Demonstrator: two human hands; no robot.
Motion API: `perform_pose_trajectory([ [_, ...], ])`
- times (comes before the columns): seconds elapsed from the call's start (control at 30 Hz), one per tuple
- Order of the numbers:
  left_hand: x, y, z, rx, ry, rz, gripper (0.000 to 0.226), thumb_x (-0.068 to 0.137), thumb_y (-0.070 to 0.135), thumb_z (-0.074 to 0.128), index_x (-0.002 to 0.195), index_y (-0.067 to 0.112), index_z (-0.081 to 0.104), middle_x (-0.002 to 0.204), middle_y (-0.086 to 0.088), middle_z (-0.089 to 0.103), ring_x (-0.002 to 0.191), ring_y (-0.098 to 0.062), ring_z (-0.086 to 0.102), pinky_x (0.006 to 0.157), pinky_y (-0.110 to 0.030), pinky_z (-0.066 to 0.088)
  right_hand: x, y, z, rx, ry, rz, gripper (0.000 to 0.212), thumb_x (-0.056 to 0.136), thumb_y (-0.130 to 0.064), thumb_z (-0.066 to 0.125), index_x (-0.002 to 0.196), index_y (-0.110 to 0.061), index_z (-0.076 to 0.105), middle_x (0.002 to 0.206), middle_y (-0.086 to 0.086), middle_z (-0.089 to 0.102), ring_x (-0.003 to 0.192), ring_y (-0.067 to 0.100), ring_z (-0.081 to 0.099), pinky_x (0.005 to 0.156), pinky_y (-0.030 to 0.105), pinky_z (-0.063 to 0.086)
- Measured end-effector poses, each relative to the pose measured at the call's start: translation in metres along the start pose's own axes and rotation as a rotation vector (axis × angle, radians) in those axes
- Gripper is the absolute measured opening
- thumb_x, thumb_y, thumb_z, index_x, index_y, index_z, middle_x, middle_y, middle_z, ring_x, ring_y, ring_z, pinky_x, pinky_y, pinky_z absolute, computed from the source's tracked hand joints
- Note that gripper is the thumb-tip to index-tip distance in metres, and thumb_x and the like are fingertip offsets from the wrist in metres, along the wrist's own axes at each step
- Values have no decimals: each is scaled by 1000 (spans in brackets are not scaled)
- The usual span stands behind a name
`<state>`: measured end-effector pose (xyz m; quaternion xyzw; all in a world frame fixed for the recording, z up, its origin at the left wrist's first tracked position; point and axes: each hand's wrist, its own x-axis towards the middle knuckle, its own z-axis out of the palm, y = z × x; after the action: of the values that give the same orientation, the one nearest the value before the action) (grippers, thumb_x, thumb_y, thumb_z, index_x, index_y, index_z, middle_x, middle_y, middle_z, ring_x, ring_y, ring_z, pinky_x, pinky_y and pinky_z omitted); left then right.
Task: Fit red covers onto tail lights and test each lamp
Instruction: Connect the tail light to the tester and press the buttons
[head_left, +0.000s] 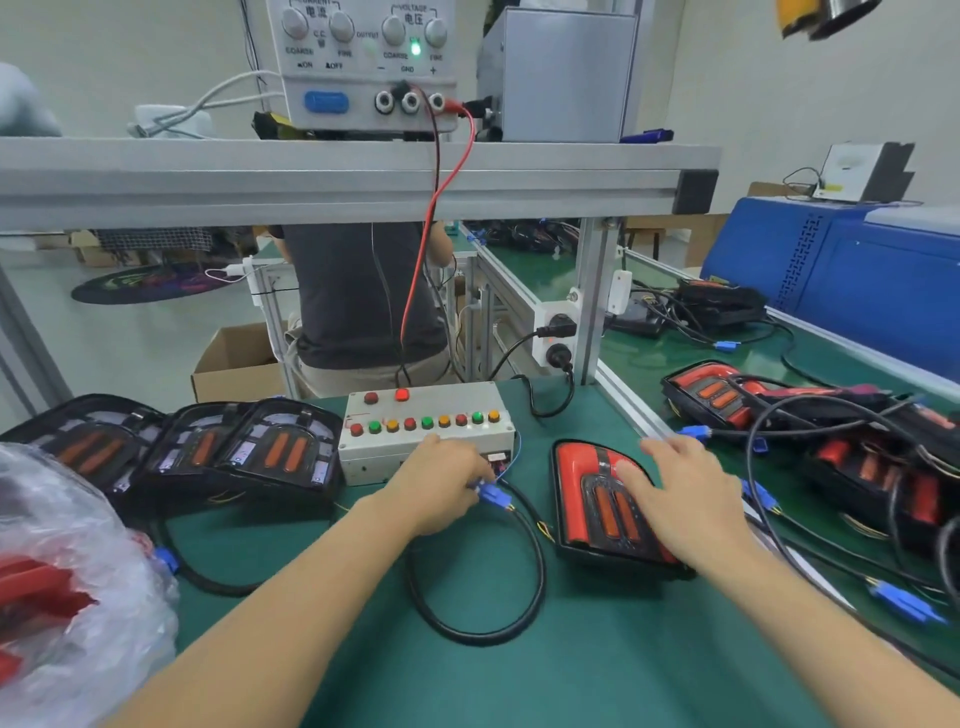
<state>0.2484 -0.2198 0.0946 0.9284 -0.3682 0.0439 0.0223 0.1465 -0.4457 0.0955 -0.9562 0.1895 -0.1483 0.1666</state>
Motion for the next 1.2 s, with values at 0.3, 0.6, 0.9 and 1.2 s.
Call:
perform_pose_trajectory([
  [0.3, -30, -4, -37, 65, 259, 107, 27, 91, 28, 52, 115, 31, 64, 106, 11, 61, 103, -11, 52, 86, -29, 24, -18, -102, 19, -201, 5, -547, 40, 95, -54, 44, 114, -23, 62, 108, 0, 60, 104, 22, 50, 74, 33, 19],
  [0.6, -44, -36, -25, 32, 123, -173, 32, 90, 32, 53, 121, 36, 60, 118, 11, 60, 116, -14, 50, 97, -32, 29, -10, -83, -9, 74, 139, -371, 34, 98, -40, 48, 76, -15, 56, 76, 2, 54, 77, 26, 49, 62, 35, 25],
  [0.9, -67, 48, -20, -6, 268, 277, 56, 83, 61, 41, 124, 27, 59, 123, 7, 60, 114, -17, 53, 99, -35, 37, 34, 29, -12, 220, -15, 265, 48, 93, -39, 61, 61, -7, 43, 61, 11, 47, 62, 28, 45, 59, 36, 32],
  [1.2, -58, 91, 36, -109, 85, 234, 65, 103, 34, 30, 151, 17, -11, 158, 3, -20, 141, -16, 13, 116, -25, 7, -7, 21, 8, 570, -288, 307, 22, 93, -44, 57, 96, -23, 51, 95, 2, 62, 81, 15, 57, 70, 29, 43],
])
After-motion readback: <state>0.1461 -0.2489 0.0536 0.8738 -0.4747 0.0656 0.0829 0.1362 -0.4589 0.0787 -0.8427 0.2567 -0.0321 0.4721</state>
